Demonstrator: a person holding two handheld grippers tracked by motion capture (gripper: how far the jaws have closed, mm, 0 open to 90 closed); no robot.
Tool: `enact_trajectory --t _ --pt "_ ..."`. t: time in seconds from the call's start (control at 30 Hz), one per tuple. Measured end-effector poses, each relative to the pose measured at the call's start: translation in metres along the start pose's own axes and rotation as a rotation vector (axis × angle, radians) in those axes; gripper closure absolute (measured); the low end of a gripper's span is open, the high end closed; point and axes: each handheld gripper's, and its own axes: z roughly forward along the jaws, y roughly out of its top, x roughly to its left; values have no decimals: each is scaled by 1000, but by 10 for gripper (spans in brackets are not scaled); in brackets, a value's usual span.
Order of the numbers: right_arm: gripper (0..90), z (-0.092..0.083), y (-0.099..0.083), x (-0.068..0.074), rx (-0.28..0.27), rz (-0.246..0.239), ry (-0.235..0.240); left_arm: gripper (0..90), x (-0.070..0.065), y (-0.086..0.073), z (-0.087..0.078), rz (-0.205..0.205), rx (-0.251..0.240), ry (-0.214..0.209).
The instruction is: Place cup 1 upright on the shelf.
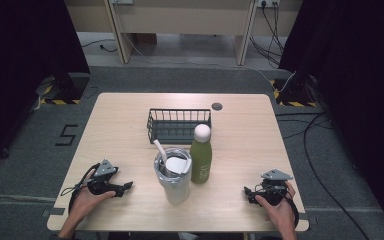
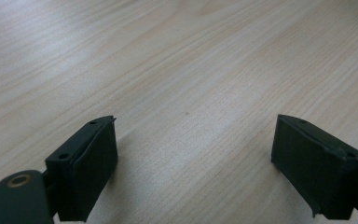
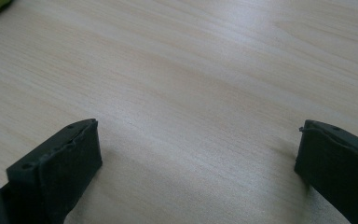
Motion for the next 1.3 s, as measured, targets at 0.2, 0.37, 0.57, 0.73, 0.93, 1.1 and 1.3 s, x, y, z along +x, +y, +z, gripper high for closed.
enact_trajectory --t 0.2,0.37,0.57,0.73,0.93,1.1,1.3 --pt "4 0 0 0 -1 0 -1 136 0 0 0 -1 0 0" --pt "4 0 0 0 -1 0 0 166 4 -2 -3 -22 -23 -46" --pt "4 0 0 0 0 0 0 179 5 -6 -11 -69 -100 -59" --pt "3 0 0 0 0 0 0 179 -7 -2 -14 -47 -138 -101" --pt "3 0 0 0 0 0 0 157 -22 2 -18 -20 -221 -155" --pt "3 0 0 0 0 -1 0 151 -33 2 -21 -2 -270 -174" --pt "3 0 0 0 0 -1 1 150 -52 6 -24 11 -346 -209"
